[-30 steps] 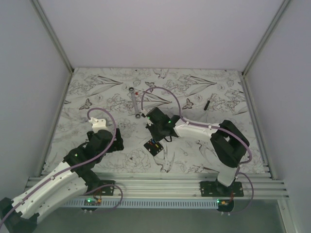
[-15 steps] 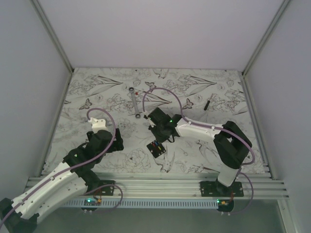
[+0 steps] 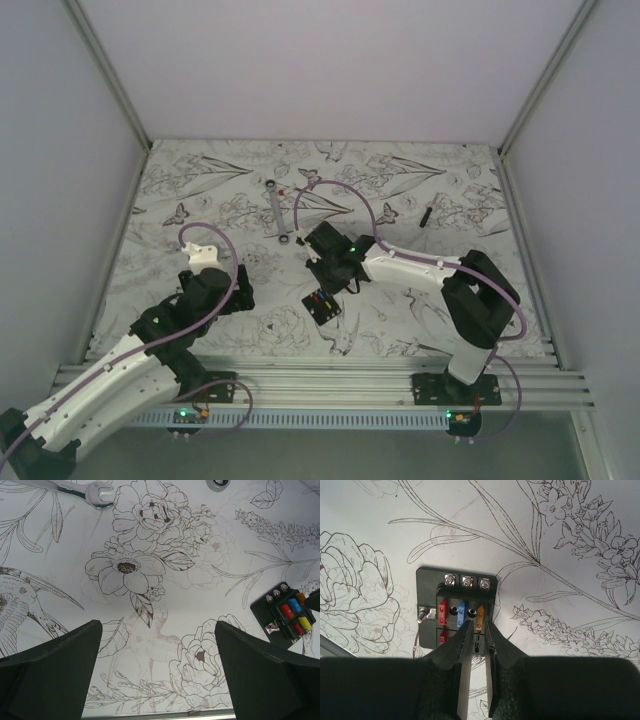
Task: Snap on the fuse box
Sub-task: Install the fuse at the fuse box base, then move the fuse to the center of the board.
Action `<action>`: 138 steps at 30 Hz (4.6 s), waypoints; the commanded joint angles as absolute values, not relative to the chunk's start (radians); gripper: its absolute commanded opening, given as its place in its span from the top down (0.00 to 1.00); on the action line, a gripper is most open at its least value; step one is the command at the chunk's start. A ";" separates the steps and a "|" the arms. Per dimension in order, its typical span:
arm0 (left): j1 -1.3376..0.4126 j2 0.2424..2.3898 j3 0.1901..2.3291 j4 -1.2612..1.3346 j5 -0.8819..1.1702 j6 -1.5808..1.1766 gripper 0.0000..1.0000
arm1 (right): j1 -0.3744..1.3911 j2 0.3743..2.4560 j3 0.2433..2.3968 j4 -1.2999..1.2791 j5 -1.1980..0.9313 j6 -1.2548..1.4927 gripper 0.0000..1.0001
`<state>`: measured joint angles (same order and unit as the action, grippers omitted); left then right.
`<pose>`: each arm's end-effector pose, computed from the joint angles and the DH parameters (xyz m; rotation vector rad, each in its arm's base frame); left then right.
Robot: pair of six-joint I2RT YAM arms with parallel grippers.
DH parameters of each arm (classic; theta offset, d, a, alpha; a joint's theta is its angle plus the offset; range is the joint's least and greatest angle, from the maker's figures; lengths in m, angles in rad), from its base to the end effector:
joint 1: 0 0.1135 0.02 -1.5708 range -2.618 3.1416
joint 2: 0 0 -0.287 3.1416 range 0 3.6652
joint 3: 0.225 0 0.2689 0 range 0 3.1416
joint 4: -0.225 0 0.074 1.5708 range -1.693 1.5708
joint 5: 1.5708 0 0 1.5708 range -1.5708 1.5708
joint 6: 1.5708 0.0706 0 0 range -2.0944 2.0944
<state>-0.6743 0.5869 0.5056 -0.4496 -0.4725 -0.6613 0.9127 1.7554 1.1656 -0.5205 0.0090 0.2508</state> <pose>0.1491 -0.0780 0.2416 -0.2674 2.0378 -0.3369 0.2379 0.3067 0.1702 -0.8849 2.5844 0.3416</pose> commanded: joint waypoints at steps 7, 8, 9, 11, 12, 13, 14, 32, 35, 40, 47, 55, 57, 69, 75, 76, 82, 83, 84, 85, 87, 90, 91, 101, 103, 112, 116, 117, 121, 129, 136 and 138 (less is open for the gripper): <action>-0.672 0.578 0.492 -0.472 -0.477 -0.666 0.01 | 0.907 1.810 1.199 -0.540 0.001 0.271 0.90; -0.670 0.577 0.492 -0.472 -0.477 -0.666 0.01 | 0.907 1.815 1.200 -0.544 0.001 0.273 0.93; -0.671 0.578 0.492 -0.472 -0.477 -0.667 0.00 | 0.907 1.819 1.202 -0.549 0.001 0.274 0.97; -0.670 0.578 0.492 -0.472 -0.477 -0.666 0.00 | 0.907 1.827 1.205 -0.561 0.007 0.273 1.00; -0.670 0.577 0.492 -0.472 -0.477 -0.665 0.01 | 0.906 1.832 1.207 -0.571 0.010 0.273 1.00; -0.670 0.577 0.492 -0.472 -0.477 -0.667 0.00 | 0.907 1.838 1.209 -0.582 0.016 0.275 1.00; -0.670 0.578 0.492 -0.472 -0.477 -0.667 0.01 | 0.907 1.847 1.212 -0.595 0.023 0.275 1.00; -0.669 0.587 0.494 -0.472 -0.476 -0.669 0.01 | 0.906 2.152 1.236 -0.713 0.163 0.295 1.00; -0.668 0.586 0.494 -0.472 -0.471 -0.667 0.01 | 0.908 2.164 1.235 -0.722 0.173 0.297 1.00; -0.668 0.584 0.495 -0.472 -0.467 -0.667 0.00 | 0.917 1.997 1.230 -0.666 0.131 0.292 0.99; -0.669 0.587 0.511 -0.472 -0.423 -0.691 0.00 | 0.917 1.852 1.321 -0.634 0.121 0.267 0.75; -0.667 0.608 0.548 -0.477 -0.392 -0.721 0.00 | 0.912 1.708 1.336 -0.580 0.113 0.242 0.56; -0.667 0.632 0.564 -0.477 -0.392 -0.722 0.00 | 0.902 1.665 1.307 -0.558 0.108 0.237 0.51; -0.666 1.070 0.891 -0.474 -0.391 -0.664 0.04 | 0.676 1.400 0.939 -0.264 0.123 0.269 0.30; -0.645 1.361 1.088 -0.467 -0.379 -0.625 0.09 | 0.618 1.333 0.814 -0.207 0.163 0.262 0.24; -0.638 1.413 1.127 -0.469 -0.372 -0.611 0.11 | 0.614 1.318 0.784 -0.182 0.175 0.265 0.21; -0.562 1.701 1.382 -0.468 -0.348 -0.558 0.24 | 0.578 1.248 0.671 -0.066 0.175 0.288 0.09; -0.548 1.745 1.423 -0.468 -0.349 -0.547 0.26 | 0.571 1.245 0.660 -0.054 0.177 0.293 0.07; -0.532 1.790 1.467 -0.468 -0.348 -0.538 0.28 | 0.563 1.241 0.648 -0.039 0.175 0.300 0.05; -0.518 1.835 1.508 -0.468 -0.345 -0.529 0.31 | 0.557 1.240 0.637 -0.026 0.172 0.305 0.05; -0.489 1.922 1.589 -0.468 -0.320 -0.517 0.35 | 0.547 1.243 0.628 -0.012 0.149 0.311 0.02; -0.453 2.050 1.713 -0.468 -0.290 -0.501 0.44 | 0.543 1.262 0.629 -0.004 0.137 0.313 0.00; -0.445 2.077 1.750 -0.468 -0.291 -0.490 0.46 | 0.542 1.269 0.629 -0.001 0.134 0.314 0.00; -0.339 2.349 2.024 -0.469 -0.260 -0.426 0.65 | 0.541 1.317 0.637 0.011 0.099 0.310 0.00; -0.325 2.383 2.067 -0.469 -0.244 -0.416 0.67 | 0.541 1.319 0.637 0.011 0.098 0.309 0.00; -0.303 2.479 2.197 -0.469 -0.184 -0.383 0.72 | 0.540 1.334 0.640 0.014 0.084 0.308 0.00; -0.303 2.512 2.229 -0.470 -0.179 -0.377 0.72 | 0.540 1.339 0.643 0.013 0.080 0.308 0.00; -0.303 2.520 2.233 -0.470 -0.179 -0.376 0.72 | 0.540 1.339 0.643 0.013 0.080 0.309 0.00; -0.302 2.536 2.233 -0.472 -0.186 -0.376 0.72 | 0.540 1.339 0.643 0.014 0.077 0.308 0.00; -0.303 2.546 2.226 -0.492 -0.152 -0.381 0.77 | 0.540 1.344 0.646 0.012 0.071 0.310 0.00; -0.318 2.509 2.158 -0.502 -0.135 -0.393 0.80 | 0.540 1.344 0.646 0.011 0.071 0.311 0.00; -0.333 2.487 2.126 -0.500 -0.143 -0.389 0.81 | 0.540 1.345 0.646 0.011 0.071 0.312 0.00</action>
<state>-0.3061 2.5153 2.1925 -0.4397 -0.1593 -0.3954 0.5472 1.3384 0.6247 -0.0113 0.0757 0.3008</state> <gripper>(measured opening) 0.201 0.998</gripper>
